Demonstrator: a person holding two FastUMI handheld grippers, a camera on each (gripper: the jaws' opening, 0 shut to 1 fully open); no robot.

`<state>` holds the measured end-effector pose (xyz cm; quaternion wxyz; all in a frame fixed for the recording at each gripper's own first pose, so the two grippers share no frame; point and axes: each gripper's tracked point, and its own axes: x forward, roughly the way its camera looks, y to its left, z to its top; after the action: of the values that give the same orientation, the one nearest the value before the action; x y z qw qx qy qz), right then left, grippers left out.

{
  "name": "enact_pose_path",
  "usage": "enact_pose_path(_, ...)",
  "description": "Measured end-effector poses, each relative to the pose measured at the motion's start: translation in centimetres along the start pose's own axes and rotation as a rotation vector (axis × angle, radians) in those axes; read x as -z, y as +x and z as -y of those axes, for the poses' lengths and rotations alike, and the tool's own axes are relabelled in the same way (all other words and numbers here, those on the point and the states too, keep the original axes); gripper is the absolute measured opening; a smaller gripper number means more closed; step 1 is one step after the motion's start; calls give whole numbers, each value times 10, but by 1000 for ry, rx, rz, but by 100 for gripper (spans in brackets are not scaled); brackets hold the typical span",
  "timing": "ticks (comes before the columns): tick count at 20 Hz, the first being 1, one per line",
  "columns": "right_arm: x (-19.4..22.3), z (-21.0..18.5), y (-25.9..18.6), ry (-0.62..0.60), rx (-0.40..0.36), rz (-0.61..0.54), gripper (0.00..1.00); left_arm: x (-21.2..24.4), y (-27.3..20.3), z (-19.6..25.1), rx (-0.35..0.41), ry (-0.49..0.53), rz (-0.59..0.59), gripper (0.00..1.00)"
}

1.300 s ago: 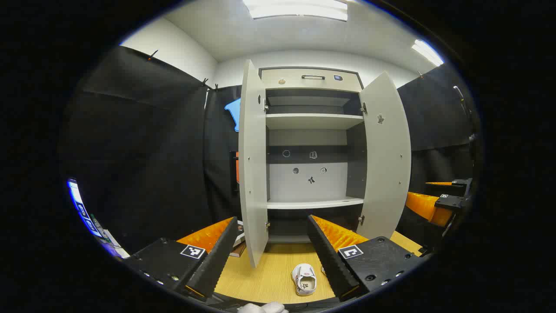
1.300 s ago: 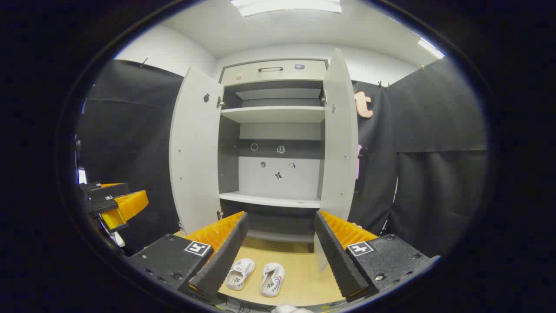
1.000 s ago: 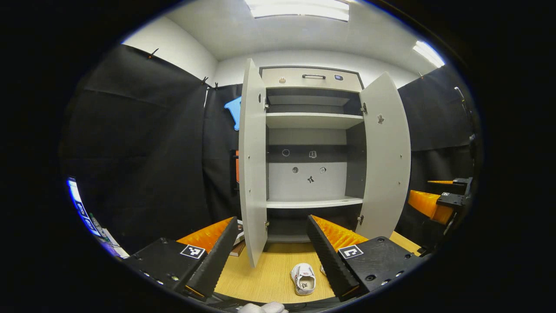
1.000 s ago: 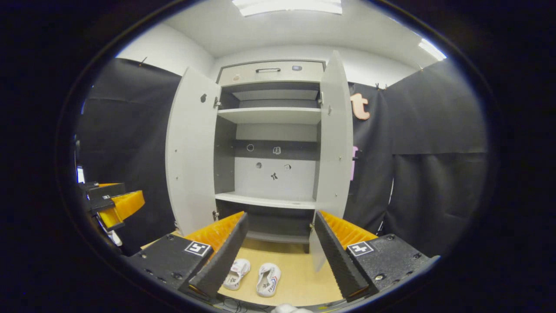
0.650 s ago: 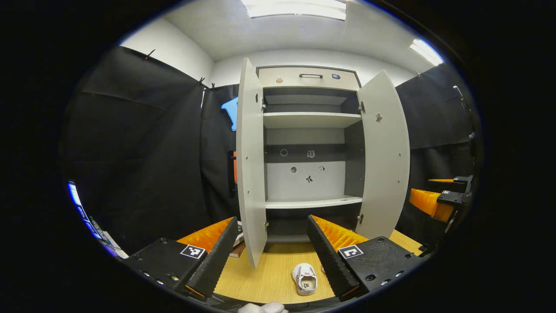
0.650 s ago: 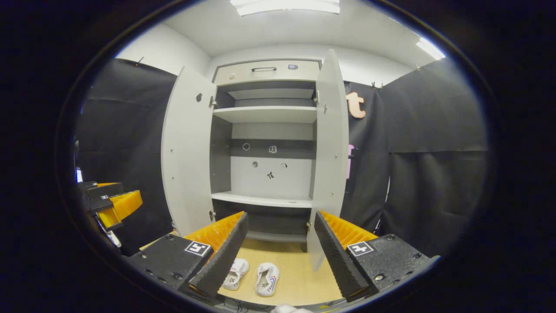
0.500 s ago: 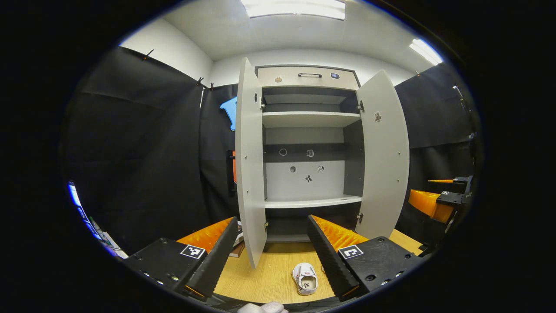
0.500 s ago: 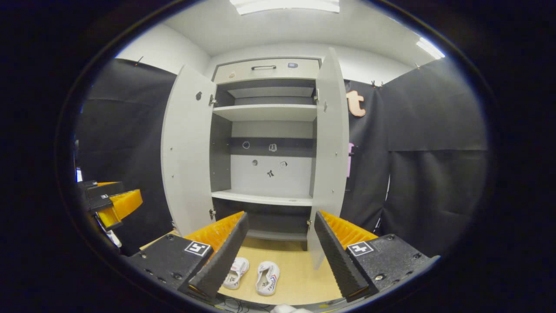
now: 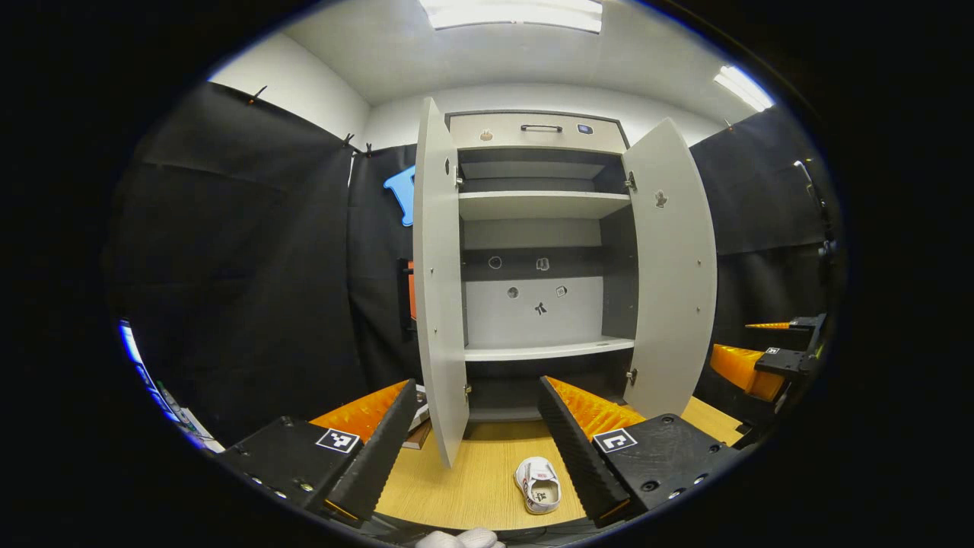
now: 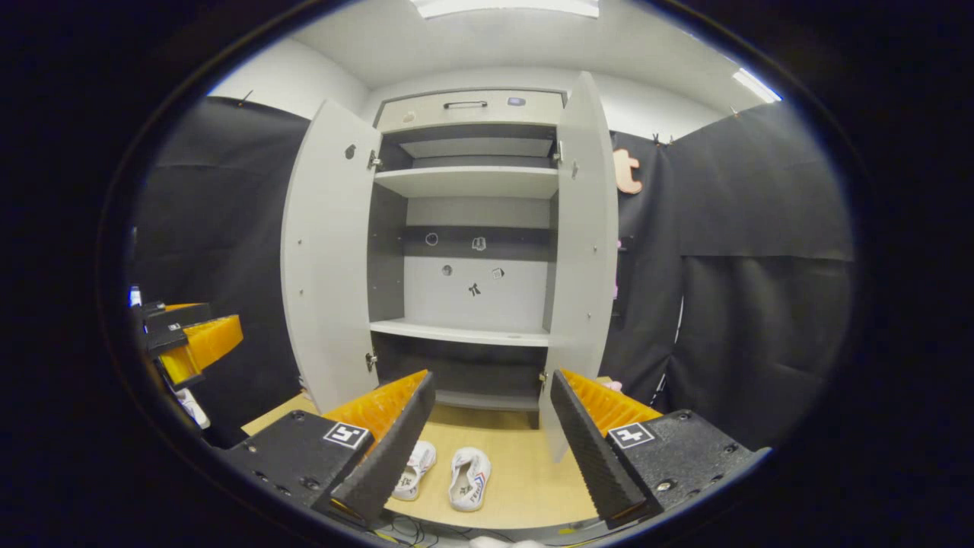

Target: Grab one shoe with the right hand and put it into the shoe cabinet, grab the other shoe with the left hand and put it into the shoe cabinet; then close the right door with the right hand and the left door with the left hand.

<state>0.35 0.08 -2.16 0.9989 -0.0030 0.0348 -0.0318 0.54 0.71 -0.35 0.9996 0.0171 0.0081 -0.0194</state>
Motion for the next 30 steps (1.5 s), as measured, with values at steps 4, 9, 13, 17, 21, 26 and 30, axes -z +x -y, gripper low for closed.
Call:
enact_pose_path(4,21,-6,7,-4,-8,-37,99,2,1,-2,3,1,-2,95)
enact_pose_path(9,107,-20,23,-37,-31,-216,99,8,-4,-4,7,-6,-17,96)
enact_pose_path(13,212,-38,40,-10,-61,-434,98,18,-7,-10,0,-7,-38,96)
enact_pose_path(17,291,-61,70,29,-99,-568,93,28,-11,-18,-23,0,-66,96)
enact_pose_path(21,339,-79,110,79,-128,-655,83,28,-11,-21,-55,10,-80,96)
enact_pose_path(26,367,-80,165,105,-112,-695,75,28,-1,-22,-91,19,-95,96)
enact_pose_path(30,386,-84,201,136,-108,-728,63,32,13,-24,-119,22,-118,96)
